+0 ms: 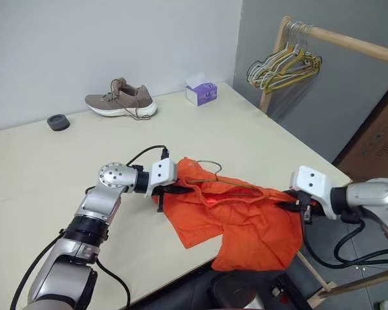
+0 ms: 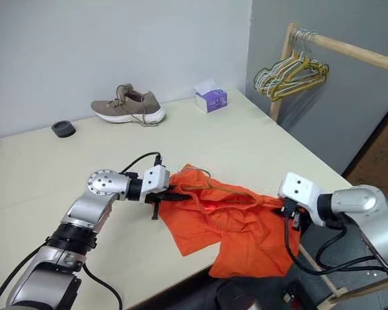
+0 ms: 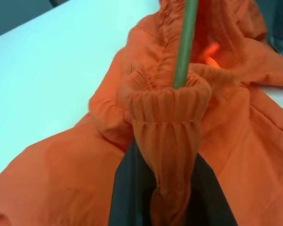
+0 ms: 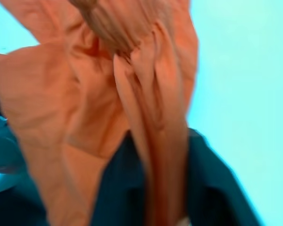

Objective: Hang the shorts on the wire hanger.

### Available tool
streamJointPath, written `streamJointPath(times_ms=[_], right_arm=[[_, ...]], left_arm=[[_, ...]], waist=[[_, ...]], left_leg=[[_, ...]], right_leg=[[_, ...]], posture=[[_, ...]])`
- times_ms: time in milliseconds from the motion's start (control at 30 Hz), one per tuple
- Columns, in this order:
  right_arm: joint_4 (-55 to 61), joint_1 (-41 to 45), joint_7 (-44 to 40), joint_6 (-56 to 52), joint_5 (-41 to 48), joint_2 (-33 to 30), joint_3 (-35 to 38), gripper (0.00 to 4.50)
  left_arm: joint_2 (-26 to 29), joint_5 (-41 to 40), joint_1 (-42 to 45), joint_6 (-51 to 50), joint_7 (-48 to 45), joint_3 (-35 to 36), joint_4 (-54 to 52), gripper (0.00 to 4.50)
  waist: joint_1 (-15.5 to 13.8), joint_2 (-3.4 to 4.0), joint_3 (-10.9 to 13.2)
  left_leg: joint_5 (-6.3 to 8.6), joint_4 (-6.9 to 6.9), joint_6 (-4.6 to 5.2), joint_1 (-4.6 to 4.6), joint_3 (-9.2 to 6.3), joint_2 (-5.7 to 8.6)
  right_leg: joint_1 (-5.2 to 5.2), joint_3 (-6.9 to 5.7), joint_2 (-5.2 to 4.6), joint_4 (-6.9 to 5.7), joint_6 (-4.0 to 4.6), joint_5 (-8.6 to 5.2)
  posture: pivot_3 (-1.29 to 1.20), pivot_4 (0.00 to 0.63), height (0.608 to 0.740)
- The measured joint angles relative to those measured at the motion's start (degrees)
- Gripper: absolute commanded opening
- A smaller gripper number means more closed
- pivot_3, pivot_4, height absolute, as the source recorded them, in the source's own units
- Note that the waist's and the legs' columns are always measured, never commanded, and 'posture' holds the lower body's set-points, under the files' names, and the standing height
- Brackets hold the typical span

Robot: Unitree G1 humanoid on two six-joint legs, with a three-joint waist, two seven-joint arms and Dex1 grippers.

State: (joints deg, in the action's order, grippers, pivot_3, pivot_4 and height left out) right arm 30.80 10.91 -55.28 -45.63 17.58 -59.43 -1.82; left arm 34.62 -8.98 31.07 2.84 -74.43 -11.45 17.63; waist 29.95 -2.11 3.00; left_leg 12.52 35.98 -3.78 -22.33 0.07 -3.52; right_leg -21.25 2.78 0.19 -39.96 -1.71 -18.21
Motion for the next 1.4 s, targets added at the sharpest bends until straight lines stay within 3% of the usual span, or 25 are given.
streamJointPath(times_ms=[300, 333, 400, 733, 900, 1200, 1300, 1400], right_arm=[[-1.0, -1.3, -2.0, 1.5, 1.8, -0.5, 1.0, 0.02], [-0.7, -0.9, -1.9, 1.5, 1.8, 0.0, 1.0, 0.20], [-0.7, 0.0, -1.1, 1.5, 1.8, 1.3, 0.9, 0.61], [-1.9, 1.2, -1.0, 3.8, 1.2, -1.3, 0.9, 4.08], [-1.6, 2.5, -0.8, 4.0, -0.5, -2.0, -0.2, 4.08], [-5.0, 11.8, -1.9, 3.2, -3.1, 1.8, -11.7, 4.08], [-7.7, 15.0, -3.7, 2.6, -3.5, 2.4, -14.8, 3.49], [-9.4, 16.7, -5.2, 2.7, -4.1, 2.7, -16.7, 2.43]], left_arm=[[0.8, -1.5, 0.0, -4.1, -0.8, 0.7, -2.3, 0.00], [0.9, -1.6, 0.0, -4.6, -1.2, 0.7, -3.0, 0.00], [1.4, -1.7, -0.1, -5.3, -1.5, 0.7, -4.4, 0.00], [2.9, -1.3, -1.0, -6.1, -2.6, 0.6, -5.8, 0.00], [2.9, -1.3, -1.0, -6.1, -2.6, 0.5, -5.9, 0.00], [2.7, -1.2, -0.9, -6.2, -3.1, 0.4, -6.3, 0.00], [2.7, -1.2, -0.9, -6.2, -3.7, 0.4, -6.5, 0.00], [2.7, -1.2, -1.0, -6.2, -3.8, 0.4, -6.7, 0.00]], waist=[[0.0, 0.00, 0.0], [0.0, -0.01, 0.0], [0.0, 0.00, 0.0], [-0.1, 0.00, 0.0], [0.0, 0.00, 0.0], [0.0, 0.00, 0.0], [0.0, 0.00, 0.0], [0.0, 0.00, 0.0]], left_leg=[[0.00, 0.00, 0.00, 0.01, -0.01, 0.00], [0.00, 0.00, 0.00, 0.01, -0.01, 0.00], [0.00, 0.00, 0.00, 0.01, -0.01, 0.00], [0.00, 0.00, 0.00, 0.01, -0.01, 0.00], [0.00, 0.00, 0.00, 0.02, 0.00, 0.00], [0.00, 0.00, 0.00, 0.03, -0.01, -0.01], [0.00, 0.00, 0.00, 0.02, -0.03, -0.02], [0.00, 0.01, 0.00, 0.03, -0.03, -0.02]], right_leg=[[0.02, 0.00, 0.00, 0.00, 0.00, 0.00], [0.02, -0.03, 0.00, 0.00, 0.00, 0.00], [0.02, -0.01, 0.00, 0.00, 0.00, 0.00], [0.02, -0.01, 0.00, 0.01, 0.00, 0.00], [0.01, 0.01, 0.00, 0.00, 0.00, 0.00], [0.01, 0.02, 0.00, 0.00, 0.00, 0.00], [0.01, 0.01, 0.00, -0.01, 0.00, 0.00], [0.01, 0.02, -0.01, -0.01, 0.00, 0.00]], posture=[[-0.44, 0.000, 0.740], [-0.44, 0.000, 0.740], [-0.44, 0.000, 0.740], [-0.44, 0.000, 0.740], [-0.45, 0.000, 0.740], [-0.44, 0.000, 0.740], [-0.44, 0.000, 0.740], [-0.44, 0.000, 0.740]])
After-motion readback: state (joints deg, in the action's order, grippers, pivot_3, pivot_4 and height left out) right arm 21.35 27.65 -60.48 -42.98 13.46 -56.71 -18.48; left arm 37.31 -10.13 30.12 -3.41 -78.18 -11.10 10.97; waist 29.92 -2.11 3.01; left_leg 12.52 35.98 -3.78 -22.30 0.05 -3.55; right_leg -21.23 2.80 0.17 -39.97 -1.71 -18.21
